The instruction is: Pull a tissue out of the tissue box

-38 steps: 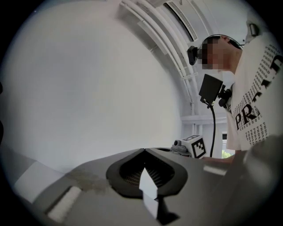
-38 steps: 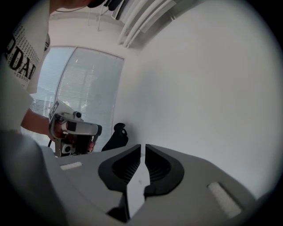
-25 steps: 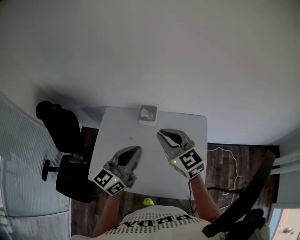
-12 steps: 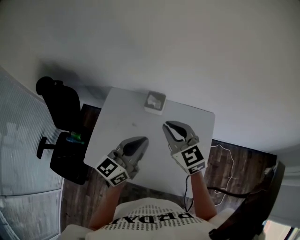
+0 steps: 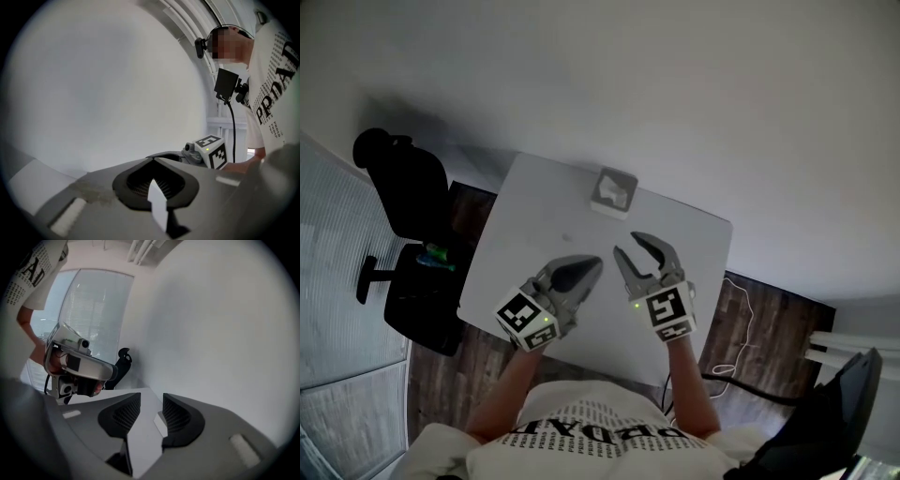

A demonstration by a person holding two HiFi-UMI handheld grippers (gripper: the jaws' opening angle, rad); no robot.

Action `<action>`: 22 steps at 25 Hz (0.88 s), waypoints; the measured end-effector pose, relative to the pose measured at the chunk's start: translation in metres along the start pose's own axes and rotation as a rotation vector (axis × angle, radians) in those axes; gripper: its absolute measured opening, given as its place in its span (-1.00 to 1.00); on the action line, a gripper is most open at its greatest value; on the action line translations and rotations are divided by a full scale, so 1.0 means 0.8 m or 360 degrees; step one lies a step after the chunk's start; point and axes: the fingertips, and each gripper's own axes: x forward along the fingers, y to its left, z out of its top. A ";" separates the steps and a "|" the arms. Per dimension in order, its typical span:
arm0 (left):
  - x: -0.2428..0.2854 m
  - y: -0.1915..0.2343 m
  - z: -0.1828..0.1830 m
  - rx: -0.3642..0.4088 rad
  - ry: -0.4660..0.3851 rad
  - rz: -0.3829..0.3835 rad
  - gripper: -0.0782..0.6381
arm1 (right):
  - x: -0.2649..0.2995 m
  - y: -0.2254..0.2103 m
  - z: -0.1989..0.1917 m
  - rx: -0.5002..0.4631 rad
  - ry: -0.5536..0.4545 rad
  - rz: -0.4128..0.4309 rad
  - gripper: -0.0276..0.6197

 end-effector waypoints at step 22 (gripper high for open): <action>0.042 0.144 -0.073 -0.0124 0.0083 0.0111 -0.81 | 0.146 -0.032 -0.076 0.0048 0.0197 0.0090 -0.42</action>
